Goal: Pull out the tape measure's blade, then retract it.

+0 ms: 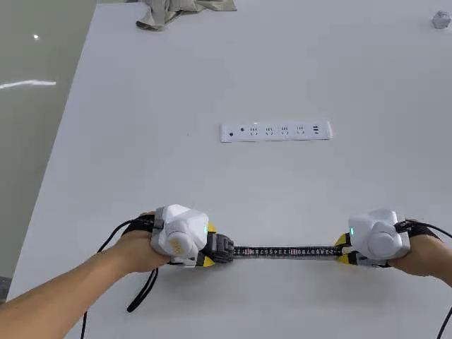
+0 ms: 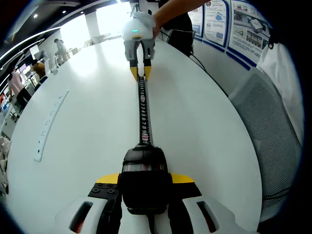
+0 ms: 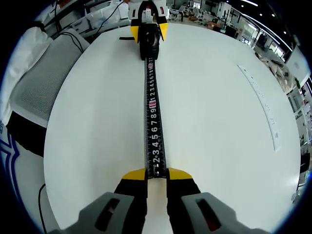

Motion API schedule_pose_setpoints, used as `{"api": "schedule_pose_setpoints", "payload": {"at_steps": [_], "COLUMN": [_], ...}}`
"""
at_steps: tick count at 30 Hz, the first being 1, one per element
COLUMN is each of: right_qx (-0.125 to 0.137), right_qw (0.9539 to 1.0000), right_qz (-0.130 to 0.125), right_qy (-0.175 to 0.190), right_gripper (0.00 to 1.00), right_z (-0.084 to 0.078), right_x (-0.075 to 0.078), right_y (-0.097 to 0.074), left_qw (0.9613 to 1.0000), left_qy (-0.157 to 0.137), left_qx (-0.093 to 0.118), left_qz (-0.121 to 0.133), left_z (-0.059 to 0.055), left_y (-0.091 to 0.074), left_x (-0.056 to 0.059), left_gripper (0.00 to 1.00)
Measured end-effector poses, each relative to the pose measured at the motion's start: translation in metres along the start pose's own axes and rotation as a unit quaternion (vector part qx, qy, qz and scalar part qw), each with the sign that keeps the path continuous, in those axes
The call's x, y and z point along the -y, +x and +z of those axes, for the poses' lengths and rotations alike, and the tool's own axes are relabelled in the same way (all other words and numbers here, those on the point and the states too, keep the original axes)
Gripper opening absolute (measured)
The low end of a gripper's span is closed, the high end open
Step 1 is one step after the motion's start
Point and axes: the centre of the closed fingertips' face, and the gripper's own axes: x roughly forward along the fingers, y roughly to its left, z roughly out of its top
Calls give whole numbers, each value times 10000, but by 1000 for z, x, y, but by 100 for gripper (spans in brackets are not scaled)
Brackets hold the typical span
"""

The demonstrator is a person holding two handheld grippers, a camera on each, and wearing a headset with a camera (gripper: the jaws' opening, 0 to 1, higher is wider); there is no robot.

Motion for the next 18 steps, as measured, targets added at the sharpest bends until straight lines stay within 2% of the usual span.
{"api": "schedule_pose_setpoints", "payload": {"at_steps": [18], "right_qx": [-289], "right_qw": [9992], "right_qz": [-11], "right_qy": [-285], "right_gripper": [16], "right_z": [-1], "right_x": [-1], "right_y": [-1], "left_qw": [9999], "left_qy": [102], "left_qx": [-26], "left_qz": [28], "left_z": [1], "left_y": [2], "left_x": [0], "left_gripper": [35]}}
